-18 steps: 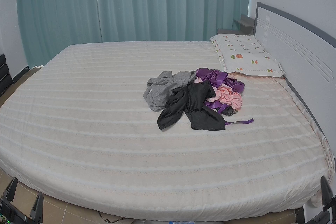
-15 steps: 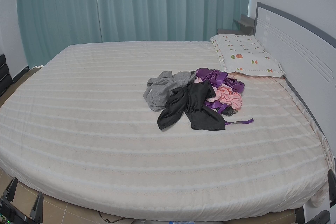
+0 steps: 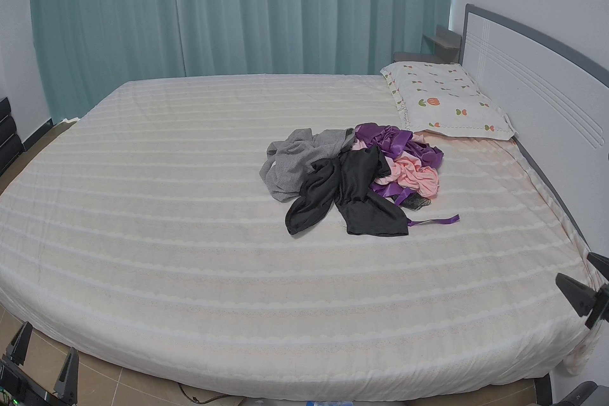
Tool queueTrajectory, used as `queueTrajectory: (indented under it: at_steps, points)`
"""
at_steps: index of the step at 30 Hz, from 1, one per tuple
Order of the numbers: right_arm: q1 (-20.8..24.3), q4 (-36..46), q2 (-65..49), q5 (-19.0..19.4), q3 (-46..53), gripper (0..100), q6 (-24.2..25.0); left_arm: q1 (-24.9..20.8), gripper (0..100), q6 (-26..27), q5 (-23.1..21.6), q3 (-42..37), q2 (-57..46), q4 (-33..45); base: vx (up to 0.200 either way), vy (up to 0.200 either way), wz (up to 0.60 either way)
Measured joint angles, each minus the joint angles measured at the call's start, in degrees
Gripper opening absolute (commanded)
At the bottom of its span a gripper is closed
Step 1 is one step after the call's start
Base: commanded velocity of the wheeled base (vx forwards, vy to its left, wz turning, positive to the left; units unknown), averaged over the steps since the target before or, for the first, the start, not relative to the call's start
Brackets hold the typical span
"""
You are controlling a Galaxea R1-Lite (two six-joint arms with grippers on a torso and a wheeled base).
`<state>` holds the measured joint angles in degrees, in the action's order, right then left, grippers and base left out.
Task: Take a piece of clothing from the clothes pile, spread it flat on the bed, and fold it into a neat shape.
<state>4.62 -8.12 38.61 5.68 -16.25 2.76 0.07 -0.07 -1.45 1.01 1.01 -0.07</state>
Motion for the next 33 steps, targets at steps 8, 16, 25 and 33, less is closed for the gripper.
queueTrajectory:
  at_steps: [8, 16, 25, 33]
  points:
    - [2.35, -11.03, 22.47, -0.44, -3.93, 100, 2.22, 0.0, 100, 0.0, 0.0, 0.0, 0.0, 0.0, 0.0, 0.0, 0.0]
    - [4.14, -21.1, 45.81, -3.36, -12.63, 100, 6.28, 0.0, 100, 0.0, 0.0, 0.0, 0.02, 0.0, 0.0, 0.0, 0.0]
    - [6.31, -25.05, 71.18, -6.22, -30.09, 100, 12.76, 0.0, 100, 0.0, 0.0, 0.0, 0.0, 0.0, 0.0, 0.0, 0.0]
    - [8.0, -23.8, 92.26, -7.95, -52.71, 100, 18.2, 0.0, 100, 0.0, 0.0, 0.0, 0.0, 0.0, 0.0, 0.0, 0.0]
